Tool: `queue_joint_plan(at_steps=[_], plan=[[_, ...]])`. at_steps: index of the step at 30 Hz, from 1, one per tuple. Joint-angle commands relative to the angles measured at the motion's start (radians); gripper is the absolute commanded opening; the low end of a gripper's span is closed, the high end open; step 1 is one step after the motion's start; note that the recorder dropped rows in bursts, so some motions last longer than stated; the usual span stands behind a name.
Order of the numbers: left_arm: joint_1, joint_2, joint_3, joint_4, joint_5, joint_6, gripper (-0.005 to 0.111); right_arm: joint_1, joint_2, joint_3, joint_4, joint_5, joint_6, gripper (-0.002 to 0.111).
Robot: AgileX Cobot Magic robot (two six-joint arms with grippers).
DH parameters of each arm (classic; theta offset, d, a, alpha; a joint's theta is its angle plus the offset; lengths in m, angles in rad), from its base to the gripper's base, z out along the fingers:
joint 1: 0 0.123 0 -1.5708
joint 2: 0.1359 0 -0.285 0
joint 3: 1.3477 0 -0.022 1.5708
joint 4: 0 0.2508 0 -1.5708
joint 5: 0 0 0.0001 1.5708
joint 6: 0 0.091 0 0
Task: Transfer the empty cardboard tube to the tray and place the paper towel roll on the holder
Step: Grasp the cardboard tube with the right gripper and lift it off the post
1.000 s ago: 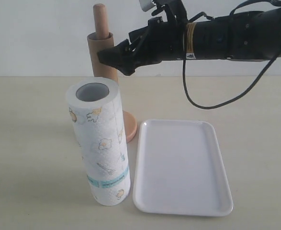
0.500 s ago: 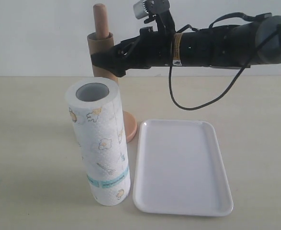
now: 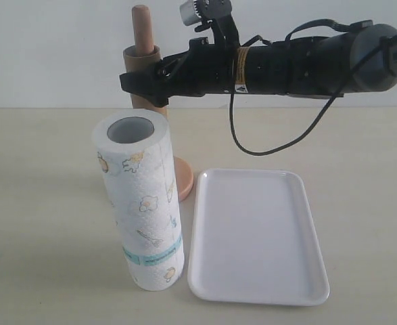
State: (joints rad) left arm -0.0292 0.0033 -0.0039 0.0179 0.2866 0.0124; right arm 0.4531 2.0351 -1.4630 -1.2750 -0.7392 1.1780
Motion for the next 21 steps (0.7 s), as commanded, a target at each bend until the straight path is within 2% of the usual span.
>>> queue_joint_plan(at_steps=[1,9,11,13,16,18,21], plan=[[-0.004,-0.003,0.004,-0.010,-0.003,0.004,0.006,0.001,0.001,-0.007,0.009,0.006,0.004,0.105],[-0.004,-0.003,0.004,-0.010,-0.003,0.004,0.006,0.019,0.001,-0.007,0.009,0.050,0.005,0.105],[-0.004,-0.003,0.004,-0.010,-0.003,0.004,0.006,0.019,0.001,-0.007,0.009,0.051,0.009,0.100],[-0.004,-0.003,0.004,-0.010,-0.003,0.004,0.006,0.019,0.001,-0.007,0.009,0.051,0.019,0.077],[-0.004,-0.003,0.004,-0.010,-0.003,0.004,0.006,0.019,0.001,-0.007,0.009,0.059,0.024,0.036],[-0.004,-0.003,0.004,-0.010,-0.003,0.004,0.006,0.019,0.001,-0.007,0.009,0.073,0.024,0.001],[-0.004,-0.003,0.004,-0.010,-0.003,0.004,0.006,0.019,0.001,-0.007,0.012,0.076,0.021,0.004]])
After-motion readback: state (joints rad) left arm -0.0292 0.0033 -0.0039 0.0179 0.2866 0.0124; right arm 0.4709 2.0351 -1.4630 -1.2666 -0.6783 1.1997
